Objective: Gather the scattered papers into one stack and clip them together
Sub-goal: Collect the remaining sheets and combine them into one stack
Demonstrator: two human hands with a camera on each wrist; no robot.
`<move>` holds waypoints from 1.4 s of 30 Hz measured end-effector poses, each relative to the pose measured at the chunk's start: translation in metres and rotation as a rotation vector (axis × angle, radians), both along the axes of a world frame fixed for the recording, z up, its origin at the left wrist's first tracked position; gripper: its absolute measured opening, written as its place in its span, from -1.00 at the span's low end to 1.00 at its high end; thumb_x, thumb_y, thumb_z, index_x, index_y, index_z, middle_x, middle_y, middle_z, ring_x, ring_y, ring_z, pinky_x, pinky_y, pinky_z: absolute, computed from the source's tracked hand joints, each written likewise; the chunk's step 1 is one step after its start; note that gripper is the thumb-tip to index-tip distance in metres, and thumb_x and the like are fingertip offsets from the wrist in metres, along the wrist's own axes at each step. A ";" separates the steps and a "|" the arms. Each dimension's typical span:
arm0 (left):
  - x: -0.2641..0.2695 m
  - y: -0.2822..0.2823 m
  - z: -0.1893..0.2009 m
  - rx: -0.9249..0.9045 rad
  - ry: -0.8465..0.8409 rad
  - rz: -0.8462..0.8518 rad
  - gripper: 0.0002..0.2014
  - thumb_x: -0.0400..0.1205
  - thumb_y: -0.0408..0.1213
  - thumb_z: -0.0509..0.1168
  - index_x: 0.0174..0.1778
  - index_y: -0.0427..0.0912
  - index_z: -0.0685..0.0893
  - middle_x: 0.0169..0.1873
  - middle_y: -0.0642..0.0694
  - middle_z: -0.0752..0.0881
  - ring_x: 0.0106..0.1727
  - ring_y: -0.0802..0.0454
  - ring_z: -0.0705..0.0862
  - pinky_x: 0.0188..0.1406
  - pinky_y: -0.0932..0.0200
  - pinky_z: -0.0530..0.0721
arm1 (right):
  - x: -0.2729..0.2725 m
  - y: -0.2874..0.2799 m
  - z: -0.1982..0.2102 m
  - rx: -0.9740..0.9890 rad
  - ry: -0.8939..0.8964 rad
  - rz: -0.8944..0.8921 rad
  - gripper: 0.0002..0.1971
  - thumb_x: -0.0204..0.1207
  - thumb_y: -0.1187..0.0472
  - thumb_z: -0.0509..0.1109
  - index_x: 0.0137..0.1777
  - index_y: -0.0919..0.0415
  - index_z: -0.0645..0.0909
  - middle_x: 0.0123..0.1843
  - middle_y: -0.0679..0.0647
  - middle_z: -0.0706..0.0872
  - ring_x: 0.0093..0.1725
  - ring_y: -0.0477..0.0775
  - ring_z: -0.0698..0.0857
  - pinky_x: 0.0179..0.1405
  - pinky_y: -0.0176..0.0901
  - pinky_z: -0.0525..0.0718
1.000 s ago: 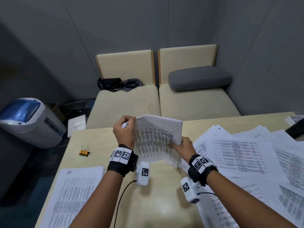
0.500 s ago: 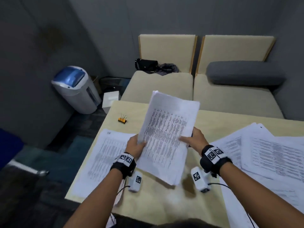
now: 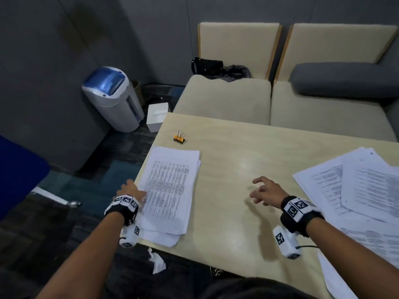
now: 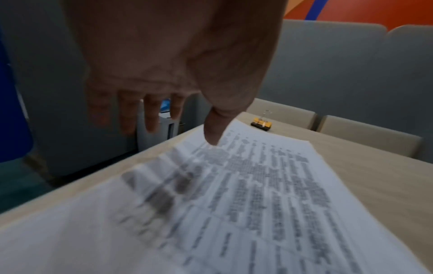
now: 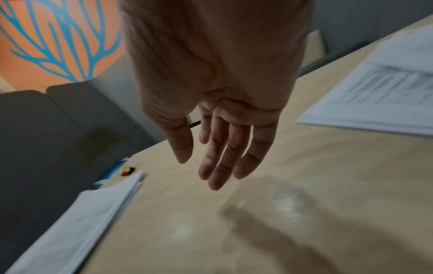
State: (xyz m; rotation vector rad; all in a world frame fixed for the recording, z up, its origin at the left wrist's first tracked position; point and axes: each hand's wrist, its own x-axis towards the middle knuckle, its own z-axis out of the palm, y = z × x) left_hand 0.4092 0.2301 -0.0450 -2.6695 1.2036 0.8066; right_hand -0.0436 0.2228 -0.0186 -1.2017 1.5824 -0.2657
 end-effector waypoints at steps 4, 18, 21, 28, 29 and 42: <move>-0.052 -0.021 0.012 -0.160 -0.141 -0.109 -0.40 0.53 -0.13 0.39 0.47 -0.17 0.38 0.43 -0.32 0.43 0.43 -0.35 0.45 0.40 -0.23 0.44 | -0.072 0.010 -0.011 0.018 0.103 -0.126 -0.63 0.45 0.25 0.45 0.23 0.06 0.49 -0.09 0.19 0.82 -0.05 0.16 0.81 -0.19 -0.08 0.68; -0.465 -0.043 -0.012 -0.170 0.481 -1.060 -0.74 0.57 -0.25 0.37 0.18 -0.14 0.66 0.17 -0.16 0.67 0.16 -0.10 0.66 0.14 0.15 0.56 | -0.360 0.142 -0.040 0.008 0.486 -0.584 -0.79 0.48 0.33 0.28 -0.23 0.00 0.64 0.01 0.13 0.79 -0.04 0.16 0.71 -0.01 -0.15 0.65; -0.534 -0.045 -0.017 -0.157 0.473 -1.073 -0.66 0.59 -0.22 0.37 0.29 -0.10 0.60 0.34 -0.16 0.54 0.34 -0.12 0.55 0.30 0.10 0.46 | -0.406 0.170 -0.050 0.030 0.524 -0.640 -0.84 0.48 0.32 0.31 -0.08 0.09 0.68 0.10 0.16 0.77 0.05 0.19 0.69 0.10 -0.15 0.61; -0.619 -0.104 -0.016 -0.165 0.293 -0.949 -0.48 0.57 -0.22 0.37 0.47 -0.17 0.47 0.51 -0.20 0.42 0.51 -0.18 0.41 0.48 -0.03 0.42 | -0.471 0.182 -0.069 -0.102 0.577 -0.643 -0.59 0.44 0.26 0.45 0.30 0.18 0.59 0.56 0.18 0.37 0.51 0.24 0.42 0.50 0.10 0.43; -0.624 -0.112 -0.015 -0.165 0.273 -0.931 -0.46 0.58 -0.22 0.36 0.48 -0.21 0.45 0.49 -0.22 0.43 0.50 -0.19 0.43 0.47 -0.05 0.43 | -0.475 0.178 -0.072 -0.132 0.624 -0.619 -0.57 0.45 0.24 0.46 0.34 0.20 0.58 0.61 0.19 0.33 0.57 0.25 0.35 0.54 0.13 0.39; -0.689 -0.179 -0.032 -0.036 0.225 -0.795 -0.23 0.54 -0.01 0.42 0.60 -0.24 0.28 0.54 -0.25 0.40 0.52 -0.25 0.43 0.49 -0.06 0.42 | -0.475 0.087 -0.085 -0.091 0.748 -0.550 -0.25 0.44 -0.15 0.44 0.58 0.05 0.28 0.61 0.14 0.26 0.56 0.26 0.24 0.50 0.28 0.31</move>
